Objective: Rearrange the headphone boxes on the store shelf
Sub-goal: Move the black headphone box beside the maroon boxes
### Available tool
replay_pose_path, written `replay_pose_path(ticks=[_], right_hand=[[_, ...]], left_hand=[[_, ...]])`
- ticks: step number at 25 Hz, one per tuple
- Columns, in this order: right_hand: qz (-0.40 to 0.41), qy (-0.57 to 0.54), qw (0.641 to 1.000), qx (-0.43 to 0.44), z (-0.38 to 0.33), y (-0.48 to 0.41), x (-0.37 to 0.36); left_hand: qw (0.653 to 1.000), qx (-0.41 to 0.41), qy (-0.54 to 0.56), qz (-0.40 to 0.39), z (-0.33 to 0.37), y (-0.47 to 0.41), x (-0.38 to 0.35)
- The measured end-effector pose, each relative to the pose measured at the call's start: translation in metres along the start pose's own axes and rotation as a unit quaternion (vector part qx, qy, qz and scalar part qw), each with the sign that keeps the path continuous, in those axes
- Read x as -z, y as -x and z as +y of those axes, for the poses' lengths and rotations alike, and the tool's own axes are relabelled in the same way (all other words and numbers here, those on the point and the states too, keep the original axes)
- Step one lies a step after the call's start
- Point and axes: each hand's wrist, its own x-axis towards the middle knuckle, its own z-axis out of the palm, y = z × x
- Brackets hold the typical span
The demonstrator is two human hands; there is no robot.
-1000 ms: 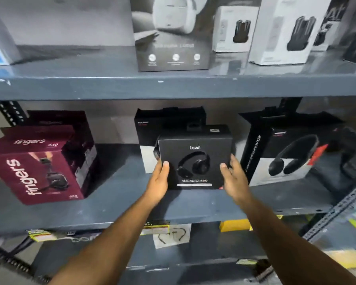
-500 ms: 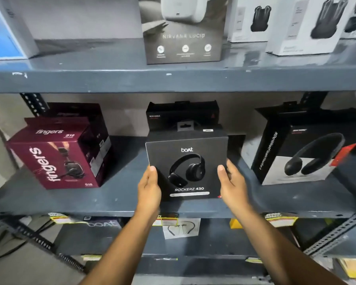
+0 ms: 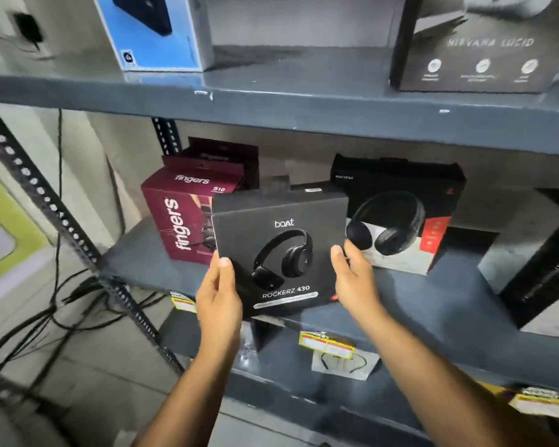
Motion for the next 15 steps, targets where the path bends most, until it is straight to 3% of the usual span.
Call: replay_pose_path(ticks=[10,15], right_hand=[[-0.058,-0.027,0.994,-0.088,0.058,-0.082,-0.070],[-0.040,-0.023,0.997,-0.066,0.006,-0.049,-0.055]], left_hand=[[0.990,-0.088,-0.096,-0.052,-0.046,-0.015,0.025],[0.993,-0.058,-0.103,-0.016,-0.054,-0.008,0.019]])
